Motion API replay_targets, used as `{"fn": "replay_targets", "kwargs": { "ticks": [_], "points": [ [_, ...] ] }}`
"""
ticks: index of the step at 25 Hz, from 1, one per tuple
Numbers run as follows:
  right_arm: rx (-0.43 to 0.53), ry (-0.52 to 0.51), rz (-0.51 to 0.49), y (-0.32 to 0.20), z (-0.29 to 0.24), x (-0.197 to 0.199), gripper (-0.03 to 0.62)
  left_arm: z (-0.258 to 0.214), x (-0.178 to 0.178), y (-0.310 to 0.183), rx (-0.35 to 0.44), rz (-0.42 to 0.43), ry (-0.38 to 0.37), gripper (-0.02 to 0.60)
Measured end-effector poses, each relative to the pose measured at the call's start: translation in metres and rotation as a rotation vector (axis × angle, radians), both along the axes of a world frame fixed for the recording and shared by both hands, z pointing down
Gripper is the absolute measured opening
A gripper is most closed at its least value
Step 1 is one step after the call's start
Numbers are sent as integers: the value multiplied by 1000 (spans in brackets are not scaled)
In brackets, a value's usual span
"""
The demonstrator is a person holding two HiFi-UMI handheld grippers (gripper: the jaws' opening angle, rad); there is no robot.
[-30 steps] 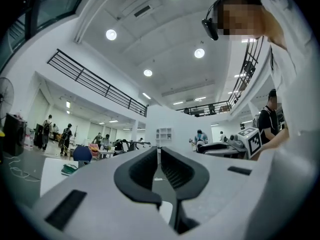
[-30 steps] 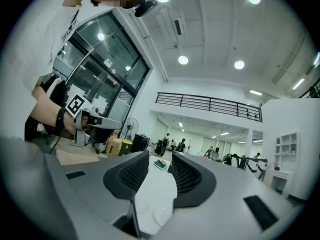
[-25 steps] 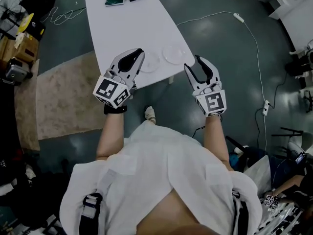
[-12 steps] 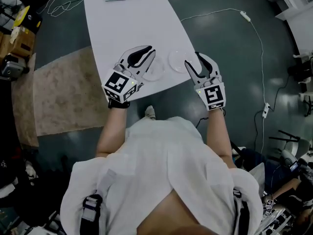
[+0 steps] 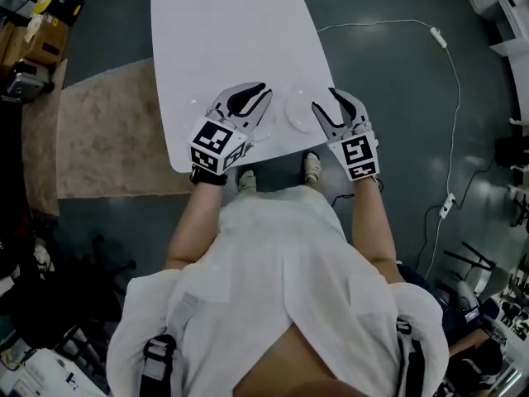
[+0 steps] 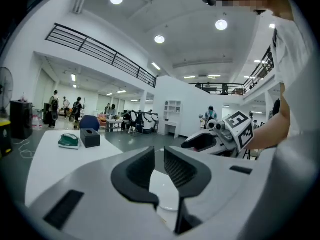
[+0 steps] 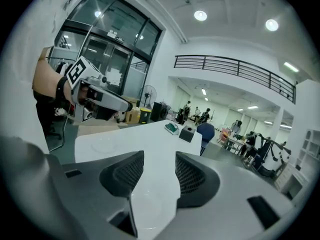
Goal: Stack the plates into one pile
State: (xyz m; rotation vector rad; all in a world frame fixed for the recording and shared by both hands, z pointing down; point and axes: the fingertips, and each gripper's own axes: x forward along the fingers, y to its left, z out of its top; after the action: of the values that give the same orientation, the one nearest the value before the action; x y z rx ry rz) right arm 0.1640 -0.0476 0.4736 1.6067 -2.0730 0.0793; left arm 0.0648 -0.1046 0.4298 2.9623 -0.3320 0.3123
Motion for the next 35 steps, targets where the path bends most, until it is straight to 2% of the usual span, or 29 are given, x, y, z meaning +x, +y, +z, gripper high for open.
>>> {"fn": "replay_targets", "kwargs": {
  "ticks": [4, 9, 15, 21, 25, 29, 32, 35],
  "points": [
    [-94, -18, -96, -15, 29, 18, 218, 31, 31, 0, -70, -66, -82, 63],
    [-224, 8, -247, -28, 68, 31, 219, 76, 53, 1, -199, -208, -213, 69],
    [-385, 30, -408, -42, 116, 47, 219, 138, 78, 18, -417, -374, -337, 83],
    [-547, 35, -501, -43, 160, 48, 219, 190, 70, 46, -657, -581, -437, 156],
    [-646, 44, -501, -46, 181, 53, 218, 210, 64, 55, -784, -690, -452, 172],
    [-725, 34, -470, -51, 198, 60, 218, 231, 59, 64, -898, -790, -451, 223],
    [-785, 40, -435, -50, 204, 63, 218, 244, 59, 73, -974, -827, -445, 232],
    [-866, 19, -393, -44, 212, 64, 218, 252, 62, 77, -1002, -849, -447, 230]
  ]
}}
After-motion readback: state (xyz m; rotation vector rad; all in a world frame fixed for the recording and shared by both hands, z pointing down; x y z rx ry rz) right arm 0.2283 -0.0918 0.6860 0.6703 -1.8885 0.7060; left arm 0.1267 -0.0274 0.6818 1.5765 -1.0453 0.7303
